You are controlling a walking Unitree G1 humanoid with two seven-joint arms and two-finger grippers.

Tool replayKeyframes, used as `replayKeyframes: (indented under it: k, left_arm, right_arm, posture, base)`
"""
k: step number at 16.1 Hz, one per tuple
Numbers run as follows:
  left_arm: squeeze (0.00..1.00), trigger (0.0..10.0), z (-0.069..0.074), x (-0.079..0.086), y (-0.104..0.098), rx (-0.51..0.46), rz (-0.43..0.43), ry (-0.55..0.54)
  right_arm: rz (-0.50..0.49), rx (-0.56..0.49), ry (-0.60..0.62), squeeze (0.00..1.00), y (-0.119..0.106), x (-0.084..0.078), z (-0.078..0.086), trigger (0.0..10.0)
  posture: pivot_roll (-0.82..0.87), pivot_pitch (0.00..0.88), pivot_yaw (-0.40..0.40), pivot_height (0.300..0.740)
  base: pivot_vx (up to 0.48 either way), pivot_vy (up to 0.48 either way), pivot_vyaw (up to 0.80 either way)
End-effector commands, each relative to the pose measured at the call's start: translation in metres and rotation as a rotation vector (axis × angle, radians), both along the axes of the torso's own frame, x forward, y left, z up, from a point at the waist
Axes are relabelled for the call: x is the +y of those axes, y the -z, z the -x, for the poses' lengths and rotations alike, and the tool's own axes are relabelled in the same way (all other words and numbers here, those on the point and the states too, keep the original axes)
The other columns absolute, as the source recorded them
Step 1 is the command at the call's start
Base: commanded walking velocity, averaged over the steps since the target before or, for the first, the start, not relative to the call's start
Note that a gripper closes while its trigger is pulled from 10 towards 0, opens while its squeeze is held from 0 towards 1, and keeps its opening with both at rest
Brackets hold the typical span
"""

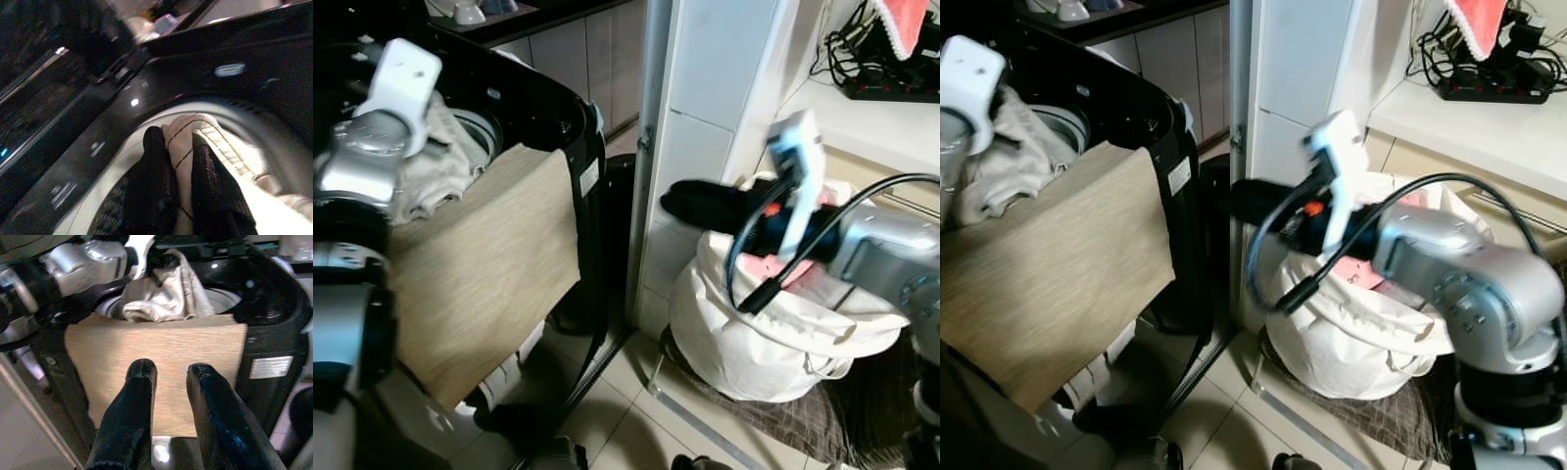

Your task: Clothes washing

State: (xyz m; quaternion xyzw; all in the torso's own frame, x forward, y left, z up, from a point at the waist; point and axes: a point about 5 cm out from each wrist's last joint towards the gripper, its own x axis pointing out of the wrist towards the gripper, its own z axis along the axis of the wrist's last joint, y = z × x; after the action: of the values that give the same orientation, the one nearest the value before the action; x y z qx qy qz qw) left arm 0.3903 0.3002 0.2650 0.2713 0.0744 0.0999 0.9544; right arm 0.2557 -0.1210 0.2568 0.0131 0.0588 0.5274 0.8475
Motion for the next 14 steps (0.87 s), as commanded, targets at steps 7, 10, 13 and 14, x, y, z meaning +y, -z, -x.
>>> replayKeyframes:
  k: [7,10,13,14]
  left_arm:
    - [1.0,10.0,0.005,0.014,-0.026,-0.017,0.072,0.002]
    - [1.0,10.0,0.006,0.017,-0.029,-0.042,0.078,-0.006]
    - [1.0,10.0,0.005,0.016,-0.033,-0.055,0.07,-0.005]
    - [1.0,10.0,0.005,0.016,-0.035,-0.058,0.066,-0.005]
  right_arm:
    - [0.014,0.003,-0.021,0.0,0.003,0.006,0.0,10.0]
    - [0.014,0.016,0.02,0.0,0.005,0.002,-0.003,10.0]
    - [0.009,0.021,0.051,0.0,0.005,-0.001,-0.007,10.0]
    - [0.009,0.022,0.07,0.0,0.005,-0.003,-0.009,10.0]
  posture:
    - [-0.05,0.029,0.011,0.74]
    - [-0.05,0.029,0.011,0.74]
    - [-0.05,0.022,0.016,0.74]
    - [-0.05,0.018,0.019,0.74]
  base:
    - [0.0,0.0,0.0]
    - [0.0,0.0,0.0]
    - [0.0,0.0,0.0]
    - [0.0,0.0,0.0]
